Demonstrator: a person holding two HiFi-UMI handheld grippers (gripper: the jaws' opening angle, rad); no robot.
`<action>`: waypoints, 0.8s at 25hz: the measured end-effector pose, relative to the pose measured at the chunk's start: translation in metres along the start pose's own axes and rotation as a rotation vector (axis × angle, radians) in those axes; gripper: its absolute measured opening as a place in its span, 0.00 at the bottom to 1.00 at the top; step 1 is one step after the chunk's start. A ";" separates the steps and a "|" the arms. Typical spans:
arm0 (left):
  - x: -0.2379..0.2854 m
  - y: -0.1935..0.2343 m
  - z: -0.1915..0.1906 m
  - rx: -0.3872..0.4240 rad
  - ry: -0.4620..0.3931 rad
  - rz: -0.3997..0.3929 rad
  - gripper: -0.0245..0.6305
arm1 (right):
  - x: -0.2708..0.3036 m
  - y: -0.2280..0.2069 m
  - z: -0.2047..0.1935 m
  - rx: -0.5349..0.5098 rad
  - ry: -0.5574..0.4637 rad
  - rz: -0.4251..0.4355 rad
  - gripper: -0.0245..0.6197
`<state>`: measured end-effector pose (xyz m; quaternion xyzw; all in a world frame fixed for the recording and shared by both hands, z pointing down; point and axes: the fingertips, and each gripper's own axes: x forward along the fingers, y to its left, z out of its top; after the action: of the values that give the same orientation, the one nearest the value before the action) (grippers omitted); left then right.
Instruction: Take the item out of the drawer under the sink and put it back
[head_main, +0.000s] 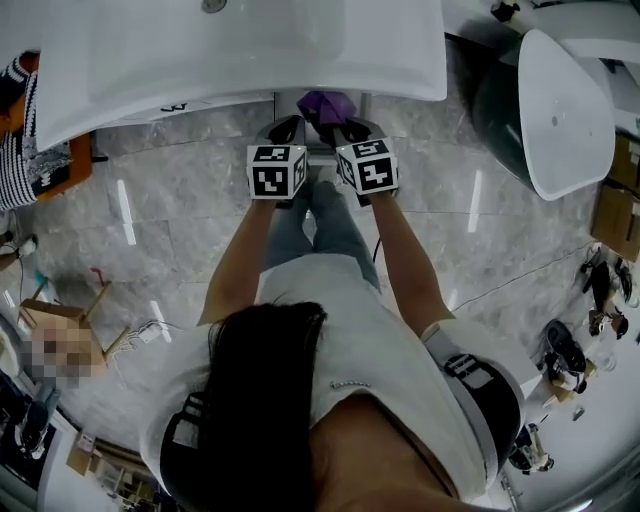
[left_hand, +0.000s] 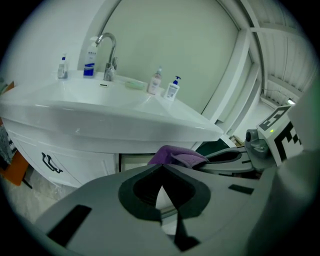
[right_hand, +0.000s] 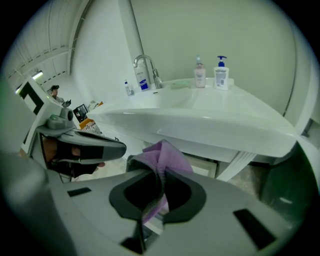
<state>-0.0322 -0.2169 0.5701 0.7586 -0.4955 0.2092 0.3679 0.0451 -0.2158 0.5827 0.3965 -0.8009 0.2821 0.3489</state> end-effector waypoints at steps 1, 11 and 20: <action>0.004 0.001 -0.003 -0.005 0.008 0.002 0.04 | 0.005 -0.003 -0.002 0.005 0.006 0.000 0.10; 0.045 0.023 -0.029 -0.035 0.062 0.025 0.04 | 0.062 -0.027 -0.021 0.004 0.042 0.001 0.10; 0.080 0.028 -0.039 0.007 0.085 0.066 0.05 | 0.099 -0.034 -0.037 0.002 0.061 0.025 0.10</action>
<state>-0.0218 -0.2417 0.6594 0.7336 -0.5034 0.2551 0.3787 0.0421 -0.2506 0.6881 0.3781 -0.7945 0.2990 0.3693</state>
